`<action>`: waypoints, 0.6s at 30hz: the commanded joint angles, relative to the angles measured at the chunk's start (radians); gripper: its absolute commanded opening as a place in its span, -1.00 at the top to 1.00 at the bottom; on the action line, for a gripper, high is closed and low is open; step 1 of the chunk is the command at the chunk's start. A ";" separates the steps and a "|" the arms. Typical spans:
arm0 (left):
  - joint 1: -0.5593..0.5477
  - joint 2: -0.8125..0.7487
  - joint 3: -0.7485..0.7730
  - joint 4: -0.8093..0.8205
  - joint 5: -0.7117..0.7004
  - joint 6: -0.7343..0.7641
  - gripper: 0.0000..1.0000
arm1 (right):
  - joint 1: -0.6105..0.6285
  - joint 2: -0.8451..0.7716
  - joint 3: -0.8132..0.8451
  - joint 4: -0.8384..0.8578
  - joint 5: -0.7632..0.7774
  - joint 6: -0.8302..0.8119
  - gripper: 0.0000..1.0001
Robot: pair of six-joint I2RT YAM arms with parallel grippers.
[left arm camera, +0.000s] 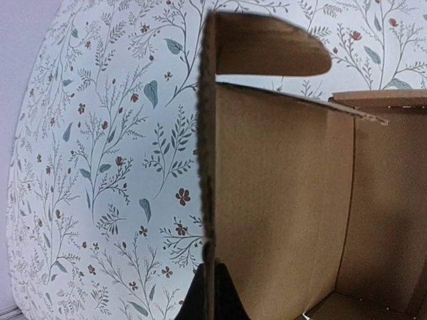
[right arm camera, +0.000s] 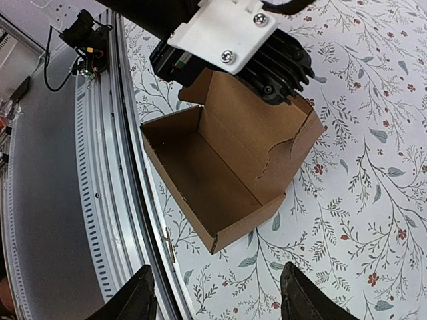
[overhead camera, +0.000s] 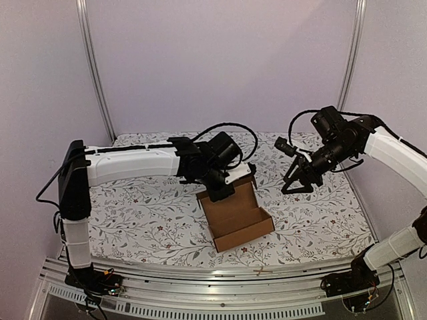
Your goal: Fold the paper box
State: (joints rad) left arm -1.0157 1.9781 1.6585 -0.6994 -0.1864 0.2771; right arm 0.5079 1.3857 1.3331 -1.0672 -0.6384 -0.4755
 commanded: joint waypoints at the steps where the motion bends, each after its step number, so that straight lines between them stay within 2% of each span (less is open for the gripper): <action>1: -0.032 0.007 0.100 -0.073 -0.021 0.020 0.94 | -0.030 -0.058 -0.037 0.012 0.025 0.002 -0.23; 7: -0.037 0.024 0.186 -0.090 -0.002 0.139 1.00 | -0.032 -0.059 -0.029 0.038 0.082 -0.001 -0.23; 12: -0.060 0.067 0.191 -0.077 -0.133 0.284 1.00 | -0.031 -0.049 -0.004 0.064 0.113 -0.012 -0.23; 15: -0.073 0.094 0.200 -0.043 -0.190 0.351 0.84 | -0.031 -0.045 0.002 0.066 0.130 -0.014 -0.23; 18: -0.077 0.127 0.237 -0.028 -0.190 0.372 0.59 | -0.034 -0.035 0.006 0.058 0.130 0.002 -0.23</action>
State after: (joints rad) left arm -1.0702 2.0491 1.8500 -0.7448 -0.3244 0.5587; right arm 0.4812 1.3384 1.3098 -1.0210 -0.5323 -0.4789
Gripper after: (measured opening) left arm 0.142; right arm 0.616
